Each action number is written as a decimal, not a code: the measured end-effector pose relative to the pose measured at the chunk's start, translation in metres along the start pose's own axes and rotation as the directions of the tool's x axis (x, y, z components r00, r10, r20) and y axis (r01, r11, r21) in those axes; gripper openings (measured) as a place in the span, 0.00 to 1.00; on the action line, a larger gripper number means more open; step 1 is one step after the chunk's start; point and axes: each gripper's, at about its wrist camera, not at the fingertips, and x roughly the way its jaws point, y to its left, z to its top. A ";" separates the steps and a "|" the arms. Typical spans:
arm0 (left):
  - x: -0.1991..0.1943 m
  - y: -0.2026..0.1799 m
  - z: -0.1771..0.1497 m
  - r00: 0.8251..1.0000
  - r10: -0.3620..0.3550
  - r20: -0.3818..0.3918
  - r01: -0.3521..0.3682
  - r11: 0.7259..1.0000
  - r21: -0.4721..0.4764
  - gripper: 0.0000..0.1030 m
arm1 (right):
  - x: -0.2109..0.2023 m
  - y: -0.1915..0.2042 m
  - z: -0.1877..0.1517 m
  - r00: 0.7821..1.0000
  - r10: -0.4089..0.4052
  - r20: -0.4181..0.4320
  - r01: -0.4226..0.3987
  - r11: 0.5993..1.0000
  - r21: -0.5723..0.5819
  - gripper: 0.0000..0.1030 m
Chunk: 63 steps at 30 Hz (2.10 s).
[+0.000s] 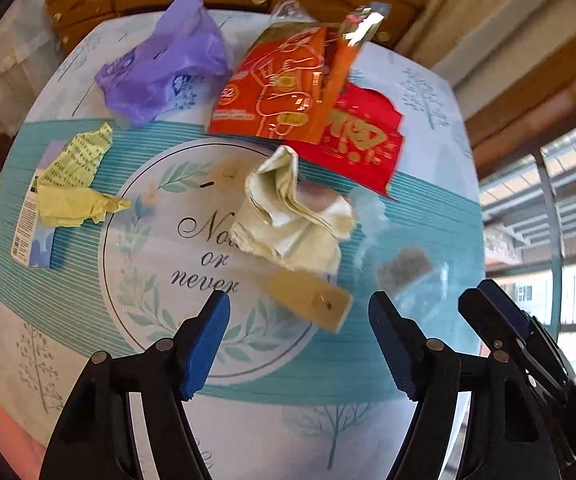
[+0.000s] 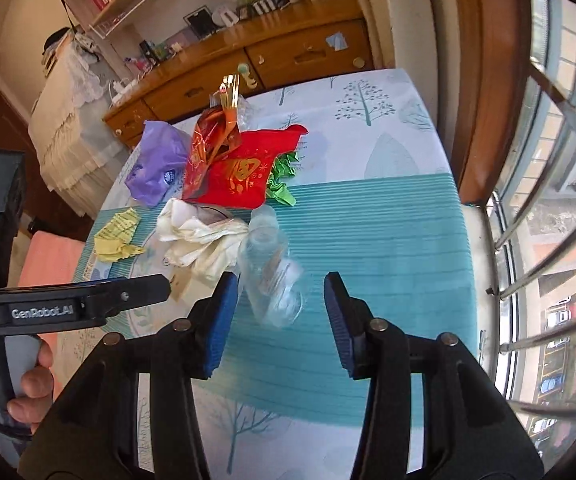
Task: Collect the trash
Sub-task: 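Grasp the tan block with the left tool while the right tool grasps the clear bottle, then carry the tan block and clear bottle in both tools over the bin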
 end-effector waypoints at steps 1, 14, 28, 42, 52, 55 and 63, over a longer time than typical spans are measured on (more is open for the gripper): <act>0.006 0.000 0.003 1.000 0.013 -0.009 -0.013 1.000 -0.010 0.69 | 0.009 -0.002 0.007 1.000 0.013 -0.015 -0.014 1.000 -0.010 0.40; 0.046 0.013 -0.003 0.988 -0.060 -0.141 0.044 0.993 -0.109 0.45 | 0.078 0.030 0.025 0.962 0.079 -0.262 -0.126 0.977 -0.169 0.40; 0.041 0.021 -0.011 0.997 -0.047 -0.067 0.044 0.998 -0.043 0.24 | 0.086 0.041 -0.005 0.962 0.069 -0.264 -0.115 0.980 -0.162 0.34; -0.035 0.056 -0.062 0.993 -0.108 0.037 0.105 0.991 0.085 0.24 | 0.011 0.069 -0.059 0.990 0.082 -0.118 -0.095 0.990 -0.108 0.32; -0.125 0.126 -0.159 0.981 -0.159 0.115 0.129 0.964 0.233 0.24 | -0.068 0.155 -0.144 0.996 0.090 -0.028 -0.093 0.988 -0.126 0.32; -0.146 0.157 -0.195 0.978 -0.173 0.121 0.137 0.956 0.261 0.24 | -0.086 0.191 -0.182 0.996 0.087 -0.015 -0.088 0.986 -0.140 0.32; -0.160 0.233 -0.293 0.984 -0.164 0.072 0.134 0.940 0.313 0.24 | -0.110 0.276 -0.297 0.995 0.095 -0.028 -0.098 0.981 -0.169 0.32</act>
